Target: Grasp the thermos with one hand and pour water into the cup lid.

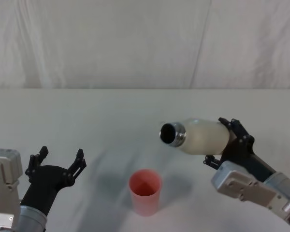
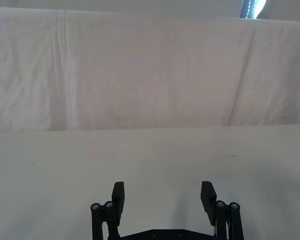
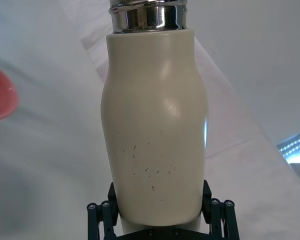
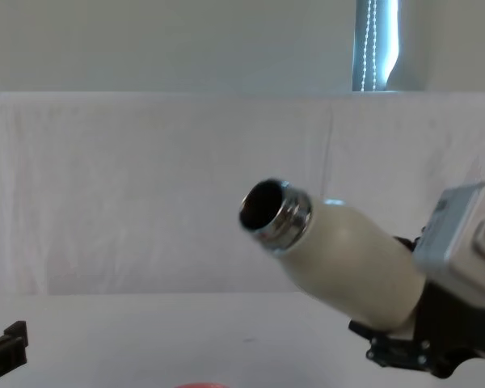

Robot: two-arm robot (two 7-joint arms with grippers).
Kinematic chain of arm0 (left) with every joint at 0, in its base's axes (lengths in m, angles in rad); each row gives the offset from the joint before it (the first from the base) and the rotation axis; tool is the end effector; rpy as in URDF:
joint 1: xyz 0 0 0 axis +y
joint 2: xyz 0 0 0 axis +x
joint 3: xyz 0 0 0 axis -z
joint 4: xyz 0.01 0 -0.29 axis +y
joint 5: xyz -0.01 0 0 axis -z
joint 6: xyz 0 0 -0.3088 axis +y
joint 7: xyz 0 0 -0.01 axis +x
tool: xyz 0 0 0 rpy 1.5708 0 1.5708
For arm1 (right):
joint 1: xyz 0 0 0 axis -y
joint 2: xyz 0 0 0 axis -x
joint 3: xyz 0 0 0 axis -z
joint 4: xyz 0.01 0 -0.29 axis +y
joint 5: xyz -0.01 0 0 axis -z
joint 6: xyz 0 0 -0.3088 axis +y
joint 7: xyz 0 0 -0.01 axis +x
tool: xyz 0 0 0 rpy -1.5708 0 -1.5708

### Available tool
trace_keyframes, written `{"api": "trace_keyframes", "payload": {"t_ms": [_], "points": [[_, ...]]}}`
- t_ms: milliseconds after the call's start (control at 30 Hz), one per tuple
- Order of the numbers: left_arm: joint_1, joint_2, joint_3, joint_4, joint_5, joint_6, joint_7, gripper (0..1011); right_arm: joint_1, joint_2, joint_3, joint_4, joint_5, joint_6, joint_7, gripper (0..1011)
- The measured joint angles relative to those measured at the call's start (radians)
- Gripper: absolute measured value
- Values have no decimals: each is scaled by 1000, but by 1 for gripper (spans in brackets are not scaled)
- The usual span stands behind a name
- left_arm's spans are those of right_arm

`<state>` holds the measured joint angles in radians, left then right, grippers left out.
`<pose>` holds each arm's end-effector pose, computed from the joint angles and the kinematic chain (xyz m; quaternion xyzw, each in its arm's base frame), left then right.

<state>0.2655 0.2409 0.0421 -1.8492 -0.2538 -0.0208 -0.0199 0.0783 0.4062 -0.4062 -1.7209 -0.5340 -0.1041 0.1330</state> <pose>0.2529 0.0375 -0.2853 -0.0174 0.0064 0.6616 0.7496 0.3209 0.0197 -0.2577 -0.2117 -0.4055 -0.4187 0.7845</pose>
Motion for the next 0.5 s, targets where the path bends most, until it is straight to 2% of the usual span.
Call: {"api": "trace_keyframes", "payload": {"t_ms": [200, 267, 300, 400, 500], "points": [[0, 0, 0, 0, 0, 0, 0, 1001, -22, -9, 44, -20, 68, 7, 22, 950], [0, 0, 0, 0, 0, 0, 0, 1001, -34, -13, 69, -29, 107, 12, 35, 950], [0, 0, 0, 0, 0, 0, 0, 1001, -34, -13, 69, -29, 107, 12, 35, 950], [0, 0, 0, 0, 0, 0, 0, 1001, -48, -16, 99, -40, 156, 18, 53, 950], [0, 0, 0, 0, 0, 0, 0, 1001, -67, -23, 138, -51, 227, 23, 73, 950]]}}
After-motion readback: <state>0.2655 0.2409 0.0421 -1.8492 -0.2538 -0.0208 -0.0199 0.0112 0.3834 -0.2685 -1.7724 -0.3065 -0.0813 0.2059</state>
